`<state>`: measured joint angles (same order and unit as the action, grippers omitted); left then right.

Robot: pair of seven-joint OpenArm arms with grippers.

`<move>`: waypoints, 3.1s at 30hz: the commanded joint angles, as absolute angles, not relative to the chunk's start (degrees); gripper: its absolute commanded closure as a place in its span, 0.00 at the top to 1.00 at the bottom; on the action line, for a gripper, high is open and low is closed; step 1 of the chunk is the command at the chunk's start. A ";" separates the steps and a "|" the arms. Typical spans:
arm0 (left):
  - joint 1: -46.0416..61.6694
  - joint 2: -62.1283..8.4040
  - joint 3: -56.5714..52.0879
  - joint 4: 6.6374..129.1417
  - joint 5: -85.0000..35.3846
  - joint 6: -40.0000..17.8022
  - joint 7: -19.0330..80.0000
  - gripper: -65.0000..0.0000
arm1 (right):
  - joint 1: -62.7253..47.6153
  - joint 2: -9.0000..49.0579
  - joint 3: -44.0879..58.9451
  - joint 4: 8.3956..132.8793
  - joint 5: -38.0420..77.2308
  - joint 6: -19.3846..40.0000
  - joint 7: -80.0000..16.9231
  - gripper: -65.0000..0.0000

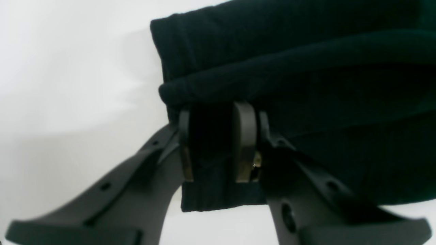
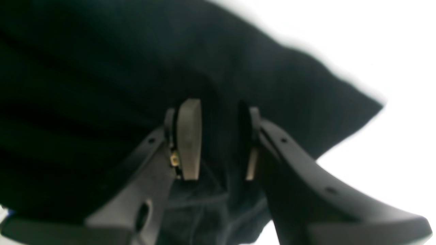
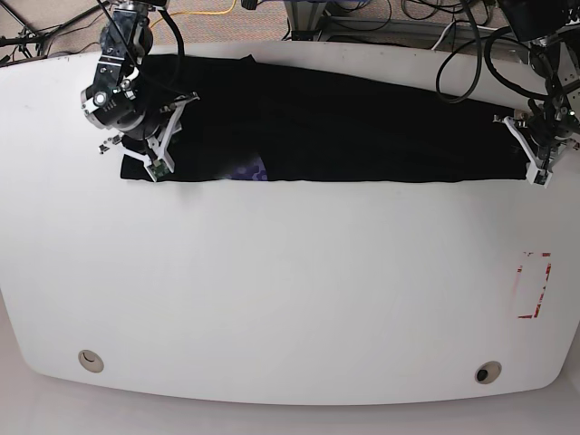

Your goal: Fold the T-shirt properly

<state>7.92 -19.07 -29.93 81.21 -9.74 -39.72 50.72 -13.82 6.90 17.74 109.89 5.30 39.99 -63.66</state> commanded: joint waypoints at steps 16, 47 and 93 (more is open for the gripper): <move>9.27 -18.24 -29.05 79.16 -5.32 -40.00 56.57 0.22 | -25.45 7.87 28.53 116.26 16.22 40.00 -62.46 0.27; 9.36 -18.33 -29.41 79.16 -5.49 -40.00 56.48 0.22 | -19.56 8.13 22.90 105.45 21.14 40.00 -60.79 0.27; 0.84 -25.10 -37.76 77.49 -35.21 -40.00 69.41 0.67 | -8.84 8.75 22.90 96.31 8.84 40.00 -59.03 0.27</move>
<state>1.65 -23.49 -37.69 78.35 -33.54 -39.94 69.87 -8.80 8.56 22.87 96.05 10.70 40.40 -57.19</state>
